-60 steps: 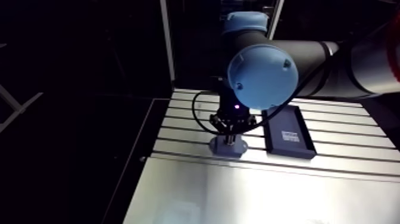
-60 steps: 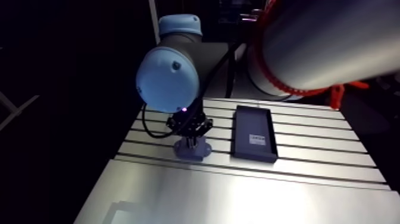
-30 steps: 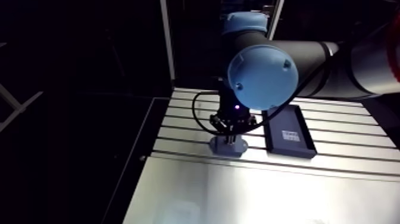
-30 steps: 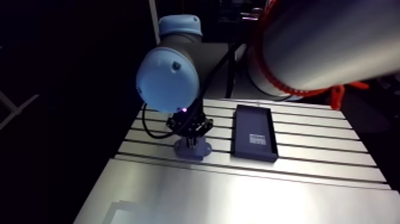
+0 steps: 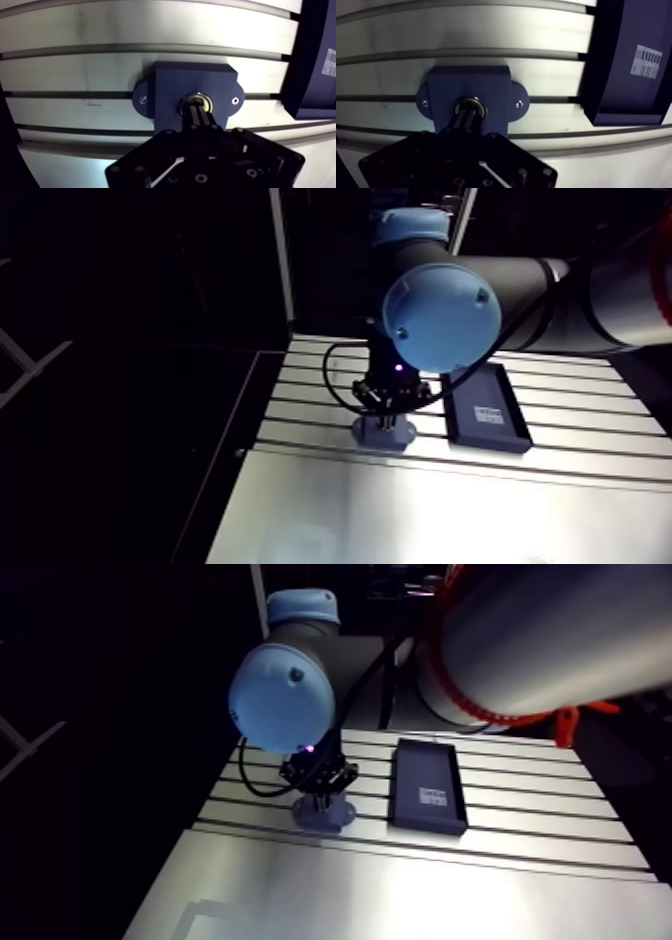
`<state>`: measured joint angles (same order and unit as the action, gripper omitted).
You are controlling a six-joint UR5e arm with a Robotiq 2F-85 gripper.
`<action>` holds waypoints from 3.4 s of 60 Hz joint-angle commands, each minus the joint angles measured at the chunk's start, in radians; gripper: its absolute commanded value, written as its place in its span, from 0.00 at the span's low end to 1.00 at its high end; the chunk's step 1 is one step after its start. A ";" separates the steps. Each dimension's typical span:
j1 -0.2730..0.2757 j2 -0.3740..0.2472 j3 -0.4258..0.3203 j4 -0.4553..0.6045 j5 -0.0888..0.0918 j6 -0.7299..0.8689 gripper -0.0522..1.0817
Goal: Pick up the bearing and press it into the housing until flush.
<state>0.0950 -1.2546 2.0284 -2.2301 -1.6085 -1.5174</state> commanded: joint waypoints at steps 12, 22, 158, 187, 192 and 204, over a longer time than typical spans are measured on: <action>0.000 0.002 0.002 -0.001 -0.001 -0.002 0.82; 0.000 0.002 0.002 0.000 -0.001 -0.002 0.81; -0.019 -0.245 -0.308 0.578 -0.004 -0.044 0.05; -0.137 -0.328 -0.370 0.674 -0.001 -0.131 0.05; -0.142 -0.336 -0.365 0.675 -0.001 -0.131 0.05; -0.143 -0.351 -0.354 0.674 -0.003 -0.131 0.05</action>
<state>-0.0414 -1.5904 1.6669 -1.5567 -1.6101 -1.6460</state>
